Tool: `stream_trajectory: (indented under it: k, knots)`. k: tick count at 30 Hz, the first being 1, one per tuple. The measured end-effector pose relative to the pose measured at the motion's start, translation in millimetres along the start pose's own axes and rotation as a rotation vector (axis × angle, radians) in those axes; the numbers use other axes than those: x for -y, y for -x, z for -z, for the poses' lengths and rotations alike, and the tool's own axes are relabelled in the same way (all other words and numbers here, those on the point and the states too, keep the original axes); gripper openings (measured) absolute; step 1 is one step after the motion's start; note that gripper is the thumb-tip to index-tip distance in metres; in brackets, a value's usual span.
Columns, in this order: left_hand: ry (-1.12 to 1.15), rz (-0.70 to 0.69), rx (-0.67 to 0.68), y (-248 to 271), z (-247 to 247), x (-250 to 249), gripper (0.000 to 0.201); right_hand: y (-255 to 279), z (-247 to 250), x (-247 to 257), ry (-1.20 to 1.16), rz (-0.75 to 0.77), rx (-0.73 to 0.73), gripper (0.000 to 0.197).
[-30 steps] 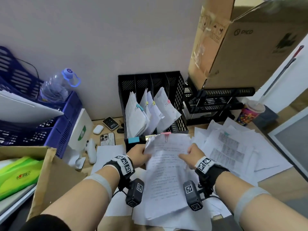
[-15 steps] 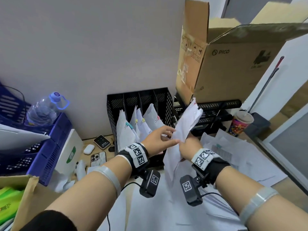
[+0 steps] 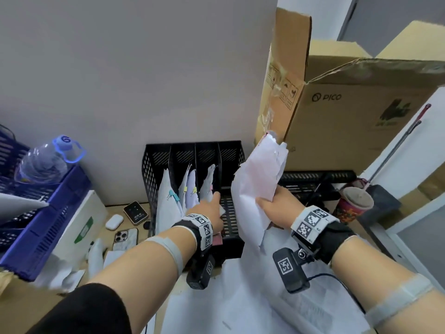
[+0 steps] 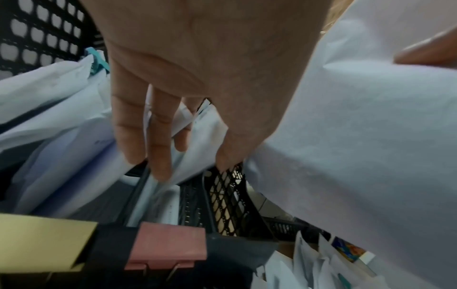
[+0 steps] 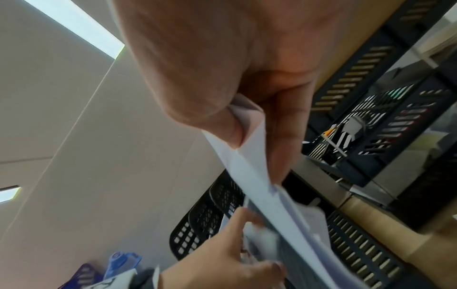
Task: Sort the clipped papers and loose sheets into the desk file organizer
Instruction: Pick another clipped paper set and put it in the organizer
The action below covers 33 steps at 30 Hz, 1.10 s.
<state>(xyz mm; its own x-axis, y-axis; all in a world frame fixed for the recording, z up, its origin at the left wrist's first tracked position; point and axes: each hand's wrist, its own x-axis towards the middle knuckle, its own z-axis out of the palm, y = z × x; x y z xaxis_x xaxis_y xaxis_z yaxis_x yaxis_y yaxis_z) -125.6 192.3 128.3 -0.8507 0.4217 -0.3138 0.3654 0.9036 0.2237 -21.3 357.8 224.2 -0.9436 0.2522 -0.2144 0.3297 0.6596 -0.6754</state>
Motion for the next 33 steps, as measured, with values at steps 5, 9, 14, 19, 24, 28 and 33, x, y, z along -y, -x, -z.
stream_trajectory:
  k: [5, 9, 14, 19, 24, 28, 33]
  knots:
    - [0.031, 0.092, -0.07, 0.6, 3.1, 28.1, 0.054, -21.0, -16.9, 14.5, 0.056, 0.129, 0.21, 0.041]
    - [0.096, 0.119, -0.117, -0.9, 0.0, 45.9, 0.05, -48.0, -45.4, 26.2, 0.045, 0.128, 0.153, 0.042]
    - [0.111, 0.147, -0.128, 6.7, -1.8, 53.4, 0.026, -68.0, -81.8, 36.3, 0.027, 0.124, 0.031, 0.048]
    - [0.175, 0.125, -0.121, 10.5, -5.3, 49.5, 0.026, -91.9, -107.7, 20.8, -0.109, -0.001, 0.089, 0.025]
    - [0.214, 0.078, -0.155, 13.1, -5.4, 44.7, 0.04, -89.8, -112.3, 8.5, 0.039, 0.029, -0.032, 0.031]
    - [0.221, 0.021, -0.19, 17.9, -4.5, 38.2, 0.038, -76.6, -126.0, -5.7, 0.108, 0.002, 0.224, 0.028]
    - [0.301, -0.1, -0.313, 28.4, -9.3, 16.2, 0.024, -47.6, -130.1, -41.8, -0.03, -0.082, 0.231, 0.016]
